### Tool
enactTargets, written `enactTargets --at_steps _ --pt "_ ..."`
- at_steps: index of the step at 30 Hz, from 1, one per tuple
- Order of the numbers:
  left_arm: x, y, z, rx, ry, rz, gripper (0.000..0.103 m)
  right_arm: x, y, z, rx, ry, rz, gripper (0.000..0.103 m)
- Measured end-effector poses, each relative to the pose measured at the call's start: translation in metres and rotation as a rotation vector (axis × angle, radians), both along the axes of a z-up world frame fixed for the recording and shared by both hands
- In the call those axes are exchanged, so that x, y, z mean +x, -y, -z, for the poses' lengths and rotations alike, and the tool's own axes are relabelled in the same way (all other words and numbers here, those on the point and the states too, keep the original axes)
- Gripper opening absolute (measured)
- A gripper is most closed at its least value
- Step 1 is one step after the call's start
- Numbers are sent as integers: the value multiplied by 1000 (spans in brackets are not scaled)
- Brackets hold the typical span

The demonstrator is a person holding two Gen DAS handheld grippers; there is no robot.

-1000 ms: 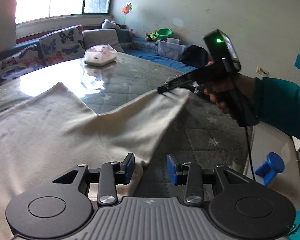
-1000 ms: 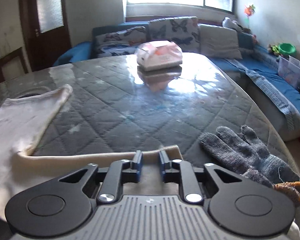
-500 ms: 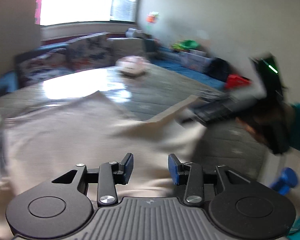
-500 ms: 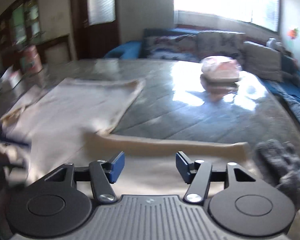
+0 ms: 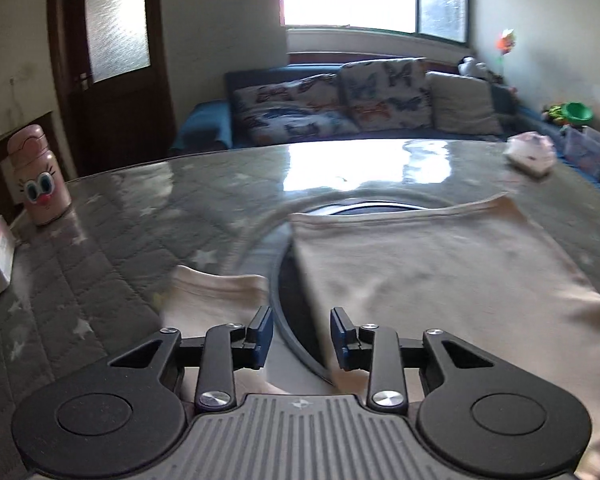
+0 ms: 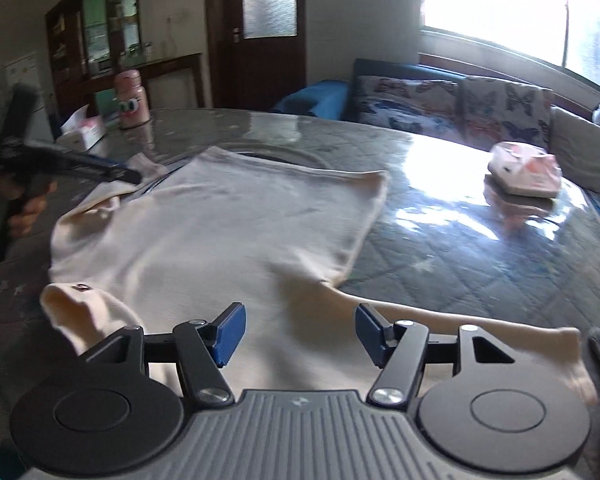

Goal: Fold clothes
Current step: 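Grasp the other sleeve with the left gripper and pull it outward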

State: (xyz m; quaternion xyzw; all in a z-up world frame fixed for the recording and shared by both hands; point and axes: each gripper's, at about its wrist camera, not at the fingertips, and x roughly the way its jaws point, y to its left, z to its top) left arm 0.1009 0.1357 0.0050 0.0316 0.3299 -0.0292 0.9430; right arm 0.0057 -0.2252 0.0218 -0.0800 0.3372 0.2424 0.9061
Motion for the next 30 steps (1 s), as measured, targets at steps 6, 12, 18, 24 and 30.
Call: enactTargets --at_steps 6,12,18,24,30 --pt "27 -6 11 31 -11 -58 31 3 -14 4 3 -21 -39 62" --pt "36 -7 22 37 -30 -76 23 6 -16 6 -1 -32 -41 65" --pt "39 -10 22 44 -32 -105 5 7 -16 6 -8 -29 -34 68" --pt "14 -45 0 -20 59 -222 4 5 -17 1 -13 -10 -33 68" --pt "-42 -98 -28 -88 168 -371 4 2 -21 -3 -11 5 -45 68"
